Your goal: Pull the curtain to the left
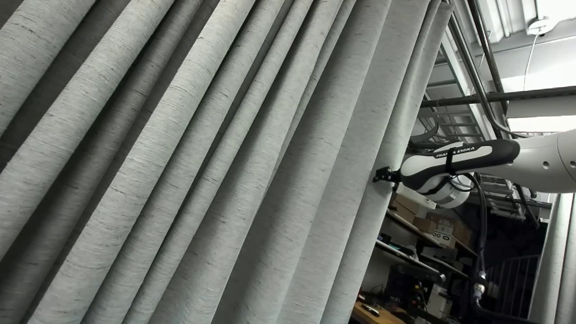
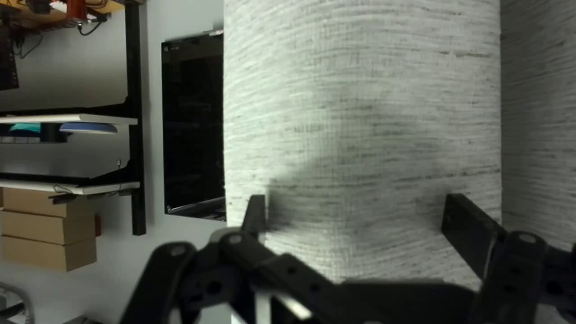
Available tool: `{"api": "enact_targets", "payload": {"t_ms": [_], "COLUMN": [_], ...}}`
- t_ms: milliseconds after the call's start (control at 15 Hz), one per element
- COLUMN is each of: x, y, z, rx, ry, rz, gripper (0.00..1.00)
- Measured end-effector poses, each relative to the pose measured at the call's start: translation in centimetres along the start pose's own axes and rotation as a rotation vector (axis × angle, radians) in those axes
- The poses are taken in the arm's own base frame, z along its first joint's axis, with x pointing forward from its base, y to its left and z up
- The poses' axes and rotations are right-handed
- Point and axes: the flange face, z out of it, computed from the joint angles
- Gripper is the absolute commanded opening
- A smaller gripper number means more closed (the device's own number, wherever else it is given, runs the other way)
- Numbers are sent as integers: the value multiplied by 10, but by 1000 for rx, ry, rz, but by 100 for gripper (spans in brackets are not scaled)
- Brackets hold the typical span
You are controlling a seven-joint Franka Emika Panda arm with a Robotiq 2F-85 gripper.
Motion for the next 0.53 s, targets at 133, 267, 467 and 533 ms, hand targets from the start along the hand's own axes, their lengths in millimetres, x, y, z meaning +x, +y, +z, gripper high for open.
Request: {"api": "enact_targets", "payload": {"t_ms": [133,267,467,533], "x": [1,1,3,5], "y": [7,15,25,26], "z": [0,1,1,0], "rx": [-23,-43,-65,-71], "ry": [33,49,58,61], "rz": [26,50,77,80], "gripper": [100,74,48,41]}}
